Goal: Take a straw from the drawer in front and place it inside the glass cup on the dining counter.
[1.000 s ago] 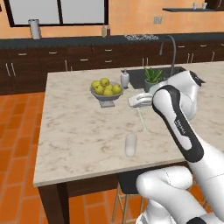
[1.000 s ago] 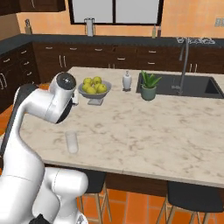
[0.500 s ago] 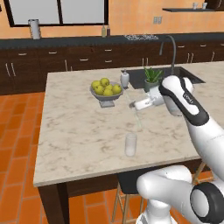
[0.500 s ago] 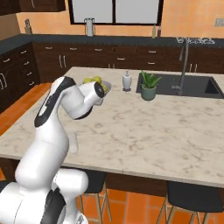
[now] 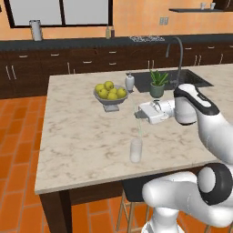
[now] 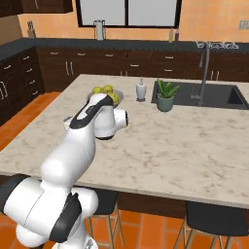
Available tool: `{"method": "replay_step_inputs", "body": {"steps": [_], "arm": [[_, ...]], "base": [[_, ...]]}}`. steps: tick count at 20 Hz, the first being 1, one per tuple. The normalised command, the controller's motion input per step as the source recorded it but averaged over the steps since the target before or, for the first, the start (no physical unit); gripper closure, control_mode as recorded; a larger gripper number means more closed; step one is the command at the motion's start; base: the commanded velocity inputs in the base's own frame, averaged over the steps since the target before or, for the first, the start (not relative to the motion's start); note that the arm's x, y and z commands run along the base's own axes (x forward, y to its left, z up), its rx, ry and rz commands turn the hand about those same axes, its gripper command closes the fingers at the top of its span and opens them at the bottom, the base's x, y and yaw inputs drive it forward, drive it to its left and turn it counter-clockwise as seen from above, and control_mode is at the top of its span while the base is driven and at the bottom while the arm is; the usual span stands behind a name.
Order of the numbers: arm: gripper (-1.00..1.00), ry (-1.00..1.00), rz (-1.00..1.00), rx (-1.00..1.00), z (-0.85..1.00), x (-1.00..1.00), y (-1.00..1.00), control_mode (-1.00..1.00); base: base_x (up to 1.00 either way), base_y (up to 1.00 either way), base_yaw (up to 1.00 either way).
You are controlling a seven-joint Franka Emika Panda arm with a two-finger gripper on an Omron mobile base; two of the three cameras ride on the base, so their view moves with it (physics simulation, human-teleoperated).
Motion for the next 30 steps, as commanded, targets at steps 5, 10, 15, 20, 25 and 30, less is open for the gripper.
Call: {"method": "replay_step_inputs", "body": {"steps": [5,10,15,20,25,30], "arm": [[1.00,-0.08,0.15,0.06,-0.34,0.11,0.00,-1.00],[1.00,-0.11,0.08,0.00,-0.17,0.02,0.00,-1.00],[1.00,-0.13,0.09,0.00,-0.14,0.14,0.00,-1.00],[1.00,-0.14,0.09,0.00,-0.20,0.19,0.00,-1.00],[1.00,-0.08,0.08,0.00,-0.23,0.18,0.00,-1.00],[1.00,-0.06,0.07,0.00,-0.14,0.00,0.00,-1.00]], "base": [[0.00,0.00,0.00],[0.00,0.00,0.00],[0.00,0.00,0.00],[0.00,0.00,0.00],[0.00,0.00,0.00],[0.00,0.00,0.00]]}}
